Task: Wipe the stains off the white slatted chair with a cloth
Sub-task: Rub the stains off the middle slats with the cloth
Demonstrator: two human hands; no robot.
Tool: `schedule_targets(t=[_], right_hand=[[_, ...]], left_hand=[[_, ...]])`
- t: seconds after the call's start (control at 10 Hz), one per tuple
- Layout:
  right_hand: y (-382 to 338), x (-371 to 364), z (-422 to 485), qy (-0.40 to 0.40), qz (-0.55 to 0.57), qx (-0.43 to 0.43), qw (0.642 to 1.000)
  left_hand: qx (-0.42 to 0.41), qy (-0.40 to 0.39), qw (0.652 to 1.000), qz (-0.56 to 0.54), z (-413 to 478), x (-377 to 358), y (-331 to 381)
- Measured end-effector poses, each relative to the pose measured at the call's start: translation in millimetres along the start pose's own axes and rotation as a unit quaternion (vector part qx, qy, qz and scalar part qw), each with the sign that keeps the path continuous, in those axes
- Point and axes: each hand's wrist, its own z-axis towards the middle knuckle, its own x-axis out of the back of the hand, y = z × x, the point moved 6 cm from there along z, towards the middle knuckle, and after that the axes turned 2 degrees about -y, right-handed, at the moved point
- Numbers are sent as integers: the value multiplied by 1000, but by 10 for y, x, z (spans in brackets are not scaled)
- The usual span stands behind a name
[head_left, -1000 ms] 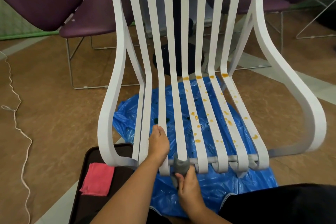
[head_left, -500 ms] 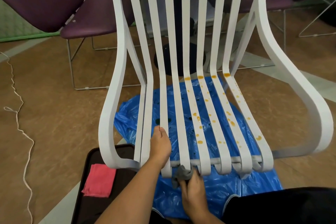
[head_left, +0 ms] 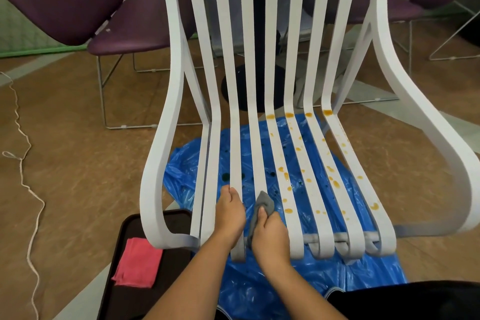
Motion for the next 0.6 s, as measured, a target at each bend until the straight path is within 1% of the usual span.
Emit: schedule_targets(t=[0.1,0.3,0.4,0.5,0.6], right_hand=[[-192,-2,295,-40,-19,-13,999],[-553,-120,948,-24,-40,-26,999],[-752,-154,1198,-28,-48,-47,997],[-963,-211,1412,-69,-84,-28,994],[-1080,-269,1583,-66,-144,-18,987]], left_hand=[[-4,10,1000,22,13,6,-3],[-16,19,998,56,-20,5,34],[-24,33,993,111,-19,3,68],[-19,51,974,218,-41,-2,119],[0,48,960,277,-12,-34,95]])
